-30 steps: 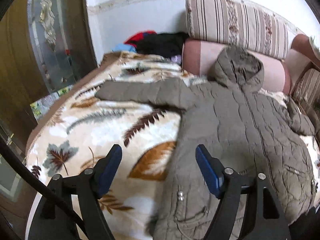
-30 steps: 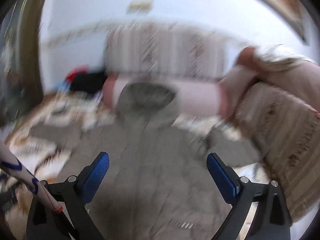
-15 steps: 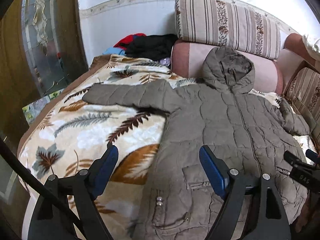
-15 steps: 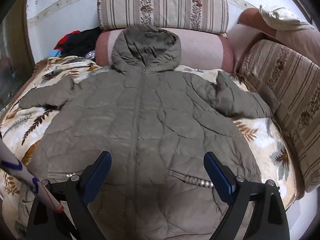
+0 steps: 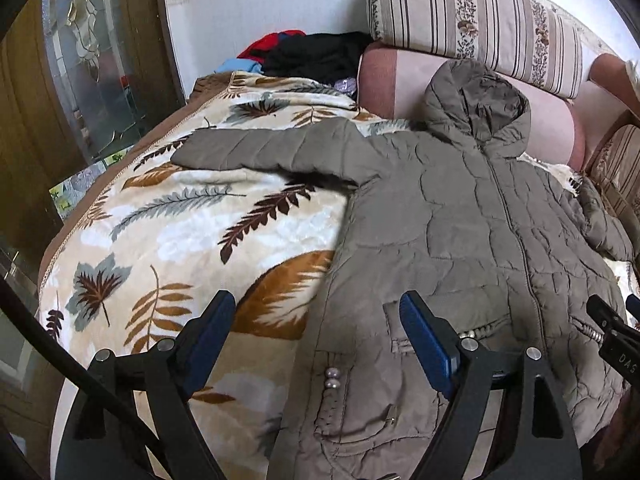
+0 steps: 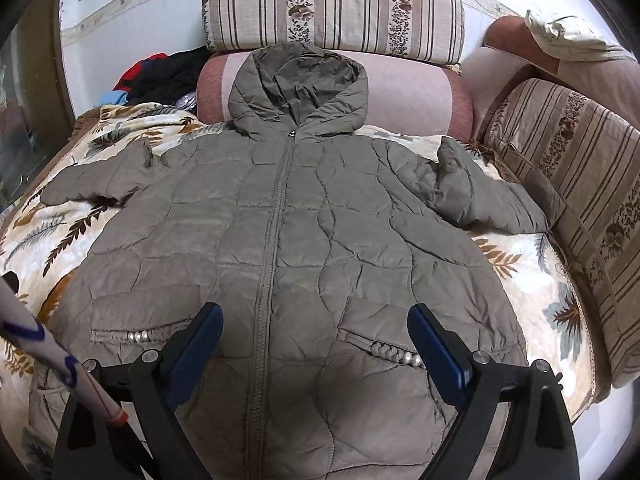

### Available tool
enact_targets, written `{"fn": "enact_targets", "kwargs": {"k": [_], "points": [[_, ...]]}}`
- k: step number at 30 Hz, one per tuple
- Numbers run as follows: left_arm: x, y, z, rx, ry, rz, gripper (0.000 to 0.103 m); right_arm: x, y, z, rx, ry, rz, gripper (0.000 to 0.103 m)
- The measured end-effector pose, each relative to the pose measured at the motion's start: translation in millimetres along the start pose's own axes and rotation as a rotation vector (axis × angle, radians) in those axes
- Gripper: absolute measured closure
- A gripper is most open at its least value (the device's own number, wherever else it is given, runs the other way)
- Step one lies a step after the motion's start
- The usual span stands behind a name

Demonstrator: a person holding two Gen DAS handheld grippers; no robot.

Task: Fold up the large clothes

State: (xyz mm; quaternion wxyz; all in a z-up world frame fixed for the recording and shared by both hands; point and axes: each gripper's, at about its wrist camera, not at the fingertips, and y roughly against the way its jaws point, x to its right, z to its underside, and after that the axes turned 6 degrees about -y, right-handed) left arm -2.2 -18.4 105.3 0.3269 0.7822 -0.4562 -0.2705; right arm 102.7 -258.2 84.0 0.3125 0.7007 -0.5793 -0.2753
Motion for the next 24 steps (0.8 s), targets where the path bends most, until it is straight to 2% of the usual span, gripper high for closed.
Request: {"fn": "enact_targets", "kwargs": {"k": [24], "points": [[-6.8,-20.9,5.1,-0.060,0.022,0.010,0.020,-2.9,-9.7,3.5,-0.032,0.008,-0.003,0.008]]}}
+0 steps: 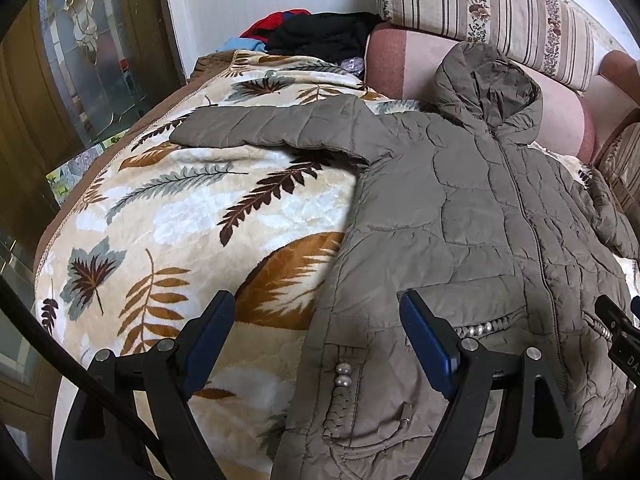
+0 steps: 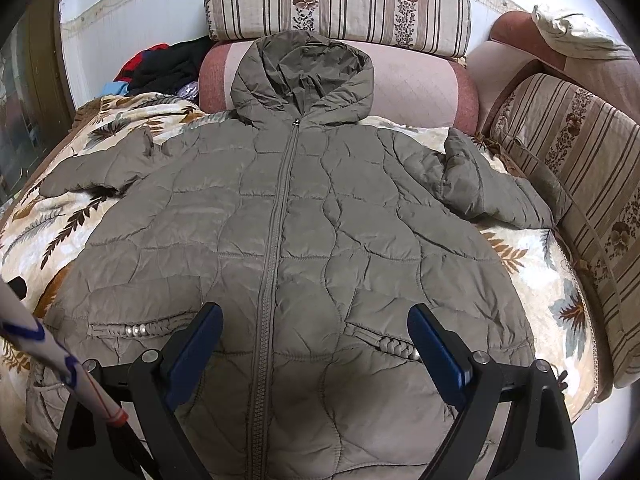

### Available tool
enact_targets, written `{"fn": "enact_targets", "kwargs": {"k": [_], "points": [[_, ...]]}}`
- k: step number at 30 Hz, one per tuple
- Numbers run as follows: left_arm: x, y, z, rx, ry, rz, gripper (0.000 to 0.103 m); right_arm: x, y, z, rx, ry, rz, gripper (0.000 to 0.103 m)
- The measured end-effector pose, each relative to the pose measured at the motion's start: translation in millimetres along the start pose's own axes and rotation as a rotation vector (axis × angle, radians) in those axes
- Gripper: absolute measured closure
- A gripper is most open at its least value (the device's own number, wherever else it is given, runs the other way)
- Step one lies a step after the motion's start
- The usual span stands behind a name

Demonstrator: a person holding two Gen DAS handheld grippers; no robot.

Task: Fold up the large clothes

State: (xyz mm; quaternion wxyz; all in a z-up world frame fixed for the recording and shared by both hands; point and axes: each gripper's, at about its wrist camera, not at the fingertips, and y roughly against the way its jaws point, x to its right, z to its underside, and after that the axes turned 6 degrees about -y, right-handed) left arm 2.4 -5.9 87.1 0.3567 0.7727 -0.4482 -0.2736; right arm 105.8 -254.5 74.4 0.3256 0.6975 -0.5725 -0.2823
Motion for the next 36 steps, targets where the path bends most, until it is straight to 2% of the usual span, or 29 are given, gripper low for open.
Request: {"fn": "enact_targets", "kwargs": {"k": [8,14,17,20,22,24,27,29,32,36], "points": [[-15.9,-8.2,-8.2,-0.003,0.021,0.003,0.020,-0.6,-4.5,0.3,-0.009,0.006,-0.001,0.008],[-72.0,-10.8,-46.3,0.055,0.089,-0.059,0.020,-1.0,-9.8,-0.5,-0.016,0.011,-0.009,0.008],[-114.5,-18.9,-77.6,0.084,0.150,-0.026,0.020,-0.4,-14.2,-2.5,-0.021,0.008,-0.016,0.008],[-159.9,-34.1,-109.5,0.127,0.224,0.062,0.020,0.4,-19.4,-4.6,-0.024,0.007,-0.015,0.008],[-187.2,-52.1,-132.1,0.129,0.257,0.109,0.020,1.2,-23.2,-5.4,-0.027,0.010,-0.016,0.008],[-212.3,-78.2,-154.2,0.091,0.286,0.128,0.020,1.7,-28.0,-5.6,-0.034,0.015,-0.013,0.008],[-253.7,-128.4,-177.6,0.021,0.389,0.200,0.022,2.0,-38.4,-5.6,-0.052,0.026,-0.006,0.008],[-275.2,-155.2,-182.7,-0.004,0.473,0.241,0.037,2.4,-47.6,-5.3,-0.073,0.034,0.005,0.008],[-294.0,-193.4,-186.9,-0.033,0.550,0.292,0.037,3.3,-58.1,-4.6,-0.095,0.046,0.022,0.008],[-303.9,-237.2,-182.8,-0.077,0.614,0.288,0.037,5.4,-71.8,-5.2,-0.115,0.055,0.054,0.008]]}}
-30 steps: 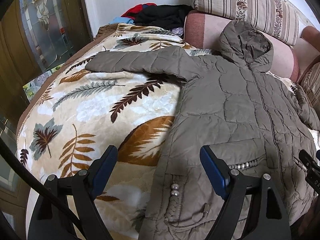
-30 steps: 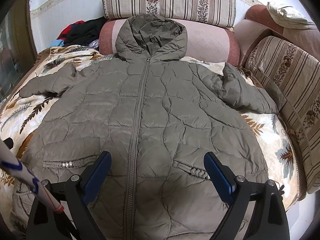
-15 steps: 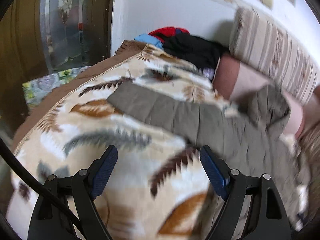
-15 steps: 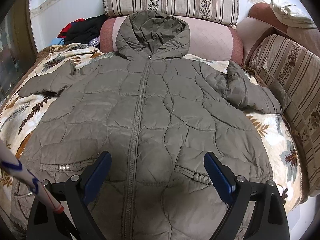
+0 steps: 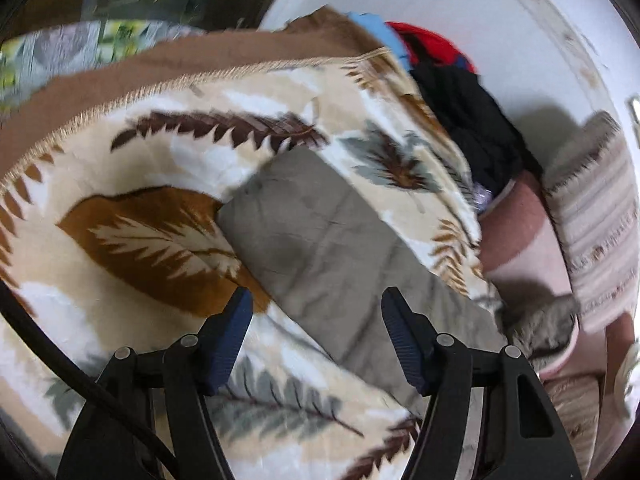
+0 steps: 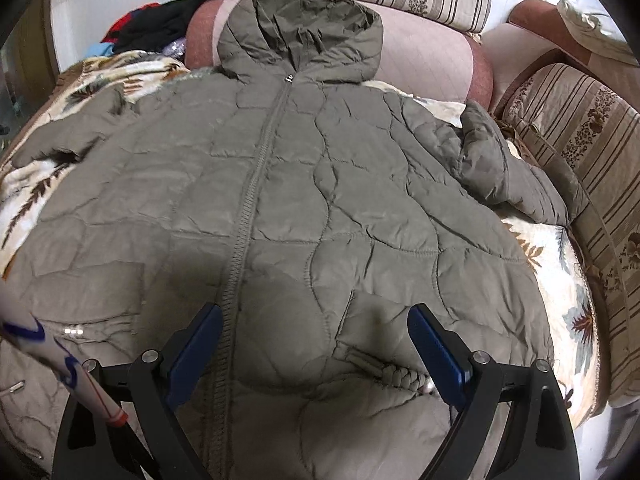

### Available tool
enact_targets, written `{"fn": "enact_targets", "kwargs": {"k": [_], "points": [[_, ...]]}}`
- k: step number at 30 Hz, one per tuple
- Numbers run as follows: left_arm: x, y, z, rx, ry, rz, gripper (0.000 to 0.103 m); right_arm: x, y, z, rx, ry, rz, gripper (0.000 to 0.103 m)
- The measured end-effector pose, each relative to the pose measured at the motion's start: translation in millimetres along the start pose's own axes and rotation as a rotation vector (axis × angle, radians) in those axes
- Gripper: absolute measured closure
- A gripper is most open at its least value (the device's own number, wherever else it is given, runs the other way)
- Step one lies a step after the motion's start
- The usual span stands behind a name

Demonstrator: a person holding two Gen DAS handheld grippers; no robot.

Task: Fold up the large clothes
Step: 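Grasp the jacket sleeve nearest the left tool with the left tool, then fold the held sleeve across the jacket body with the left tool, release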

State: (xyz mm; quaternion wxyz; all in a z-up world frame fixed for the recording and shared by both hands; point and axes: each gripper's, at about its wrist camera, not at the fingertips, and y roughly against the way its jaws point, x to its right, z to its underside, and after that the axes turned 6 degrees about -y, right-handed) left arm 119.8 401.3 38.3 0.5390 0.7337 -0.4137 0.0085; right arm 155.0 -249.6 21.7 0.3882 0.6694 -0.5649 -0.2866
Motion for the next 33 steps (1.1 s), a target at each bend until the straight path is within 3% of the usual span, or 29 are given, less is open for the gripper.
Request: {"fn": "enact_targets", "kwargs": {"k": [7,10,13,15,16,17,21,26,29,33], "points": [[-15.2,-56.7,-4.2,-0.034,0.077,0.034,0.037,-1.4,-16.9,-4.6,-0.025,-0.002,0.021,0.008],[-9.8,-66.1,-4.2,0.006,0.078,0.036,0.025,-3.0,-18.9,-6.6,-0.016,-0.002,0.029,0.008],[-1.0,-69.8,-2.7,0.033,0.060,-0.010,0.022,-4.6,-21.8,-8.2,-0.011,0.003,0.031,0.008],[10.4,-72.6,-1.9,0.031,0.001,-0.084,0.046,-5.3,-25.1,-7.5,-0.015,0.007,0.035,0.008],[16.5,-75.5,-1.8,0.013,-0.033,-0.114,0.076,-5.0,-26.3,-7.0,-0.017,0.005,0.033,0.008],[18.2,-76.4,-1.9,-0.005,-0.036,-0.101,0.088,-4.5,-26.6,-7.0,-0.016,0.004,0.031,0.008],[45.6,-51.1,2.8,0.035,-0.109,-0.129,0.090,-3.3,-22.0,-8.1,0.004,0.018,0.029,0.011],[127.7,9.5,26.6,0.098,-0.306,-0.053,0.092,6.7,-5.4,-8.1,0.048,-0.015,-0.006,0.012],[189.2,41.8,55.0,0.111,-0.412,0.059,0.092,16.1,7.1,-6.6,0.076,-0.044,-0.028,0.012],[264.3,66.7,112.2,0.060,-0.520,0.237,0.092,32.4,23.1,-3.6,0.110,-0.087,-0.046,0.012]]}}
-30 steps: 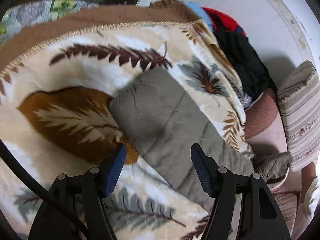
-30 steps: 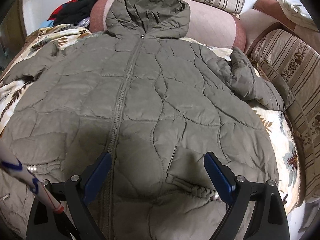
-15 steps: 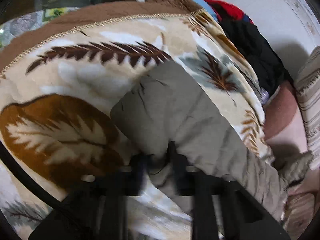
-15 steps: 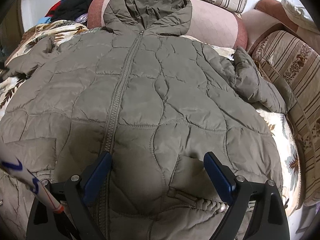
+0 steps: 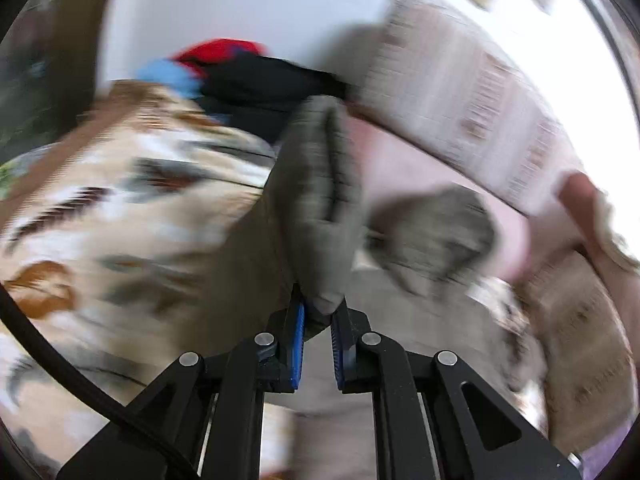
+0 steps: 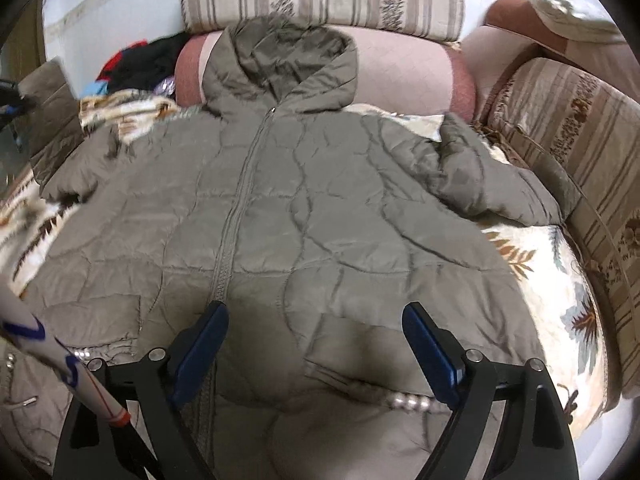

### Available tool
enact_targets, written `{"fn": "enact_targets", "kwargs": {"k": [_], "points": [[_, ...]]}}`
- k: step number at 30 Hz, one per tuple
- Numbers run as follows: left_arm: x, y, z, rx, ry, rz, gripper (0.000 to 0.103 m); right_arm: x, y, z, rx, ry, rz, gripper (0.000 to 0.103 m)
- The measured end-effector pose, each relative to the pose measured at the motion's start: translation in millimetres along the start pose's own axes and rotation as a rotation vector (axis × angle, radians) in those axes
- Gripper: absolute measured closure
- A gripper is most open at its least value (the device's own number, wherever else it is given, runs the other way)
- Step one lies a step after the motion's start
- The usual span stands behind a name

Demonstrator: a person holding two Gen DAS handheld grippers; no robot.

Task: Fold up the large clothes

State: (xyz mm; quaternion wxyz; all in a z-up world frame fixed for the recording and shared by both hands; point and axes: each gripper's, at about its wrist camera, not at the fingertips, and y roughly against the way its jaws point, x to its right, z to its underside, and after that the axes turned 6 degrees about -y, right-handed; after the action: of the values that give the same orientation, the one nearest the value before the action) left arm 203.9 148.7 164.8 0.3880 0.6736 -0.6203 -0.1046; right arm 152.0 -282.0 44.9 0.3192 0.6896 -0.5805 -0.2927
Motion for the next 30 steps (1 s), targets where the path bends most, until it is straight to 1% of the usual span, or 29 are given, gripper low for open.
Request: {"fn": "enact_targets", "kwargs": {"k": [2,3,5,6,7,9,11,12,13,15,16,17,18,20,22,23,25,27,30], "points": [[40.8,-8.4,13.5,-0.029,-0.040,0.068,0.092,13.1,11.2,0.4,0.024,-0.029,-0.004,0.012],[60.6,-15.2,23.3,-0.047,-0.060,0.089,0.092,17.0,14.7,0.6,0.030,-0.038,-0.003,0.012],[88.8,-34.0,44.1,-0.099,-0.072,0.127,0.092,32.3,23.4,1.5,0.042,-0.077,-0.001,0.012],[95.9,-42.9,54.0,-0.125,-0.070,0.139,0.092,39.8,26.7,2.5,0.044,-0.096,-0.002,0.012],[106.1,-54.7,66.7,-0.156,-0.073,0.139,0.092,46.3,28.8,3.9,0.042,-0.112,-0.003,0.012],[120.6,-76.0,88.4,-0.211,-0.084,0.106,0.092,61.2,32.7,7.3,0.035,-0.145,0.000,0.012],[129.4,-93.5,108.7,-0.263,-0.100,0.056,0.087,73.4,34.2,9.9,0.026,-0.171,0.006,0.012],[131.0,-96.4,116.7,-0.280,-0.109,0.034,0.086,79.0,34.9,11.1,0.021,-0.182,0.007,0.012],[130.8,-97.1,123.5,-0.293,-0.121,0.020,0.082,82.6,35.1,11.7,0.017,-0.190,0.007,0.012],[128.2,-89.8,130.3,-0.294,-0.140,0.016,0.070,88.6,34.9,10.8,0.010,-0.206,0.003,0.012],[128.3,-80.2,133.3,-0.283,-0.144,0.025,0.057,90.5,33.9,9.1,0.005,-0.215,-0.007,0.011],[127.7,-70.2,135.8,-0.269,-0.146,0.027,0.046,90.7,32.6,7.6,-0.003,-0.220,-0.017,0.011],[129.8,-58.2,139.7,-0.248,-0.152,0.019,0.042,88.9,31.0,6.9,-0.010,-0.222,-0.026,0.011],[127.9,-29.7,150.5,-0.201,-0.175,-0.004,0.034,81.3,24.7,0.2,-0.044,-0.222,-0.076,0.011],[127.9,-7.2,159.7,-0.163,-0.195,-0.053,0.031,71.0,17.8,-7.1,-0.074,-0.219,-0.133,0.011],[126.0,4.0,165.6,-0.143,-0.200,-0.080,0.029,63.7,11.9,-12.9,-0.097,-0.213,-0.177,0.011],[118.1,20.7,177.7,-0.118,-0.189,-0.126,0.029,51.7,-2.5,-23.3,-0.138,-0.208,-0.238,0.011],[109.8,28.4,186.8,-0.109,-0.159,-0.143,0.029,38.1,-23.9,-39.4,-0.169,-0.216,-0.282,0.011],[91.6,40.1,203.9,-0.094,-0.105,-0.168,0.029,15.3,-60.2,-63.7,-0.211,-0.215,-0.317,0.011]]}}
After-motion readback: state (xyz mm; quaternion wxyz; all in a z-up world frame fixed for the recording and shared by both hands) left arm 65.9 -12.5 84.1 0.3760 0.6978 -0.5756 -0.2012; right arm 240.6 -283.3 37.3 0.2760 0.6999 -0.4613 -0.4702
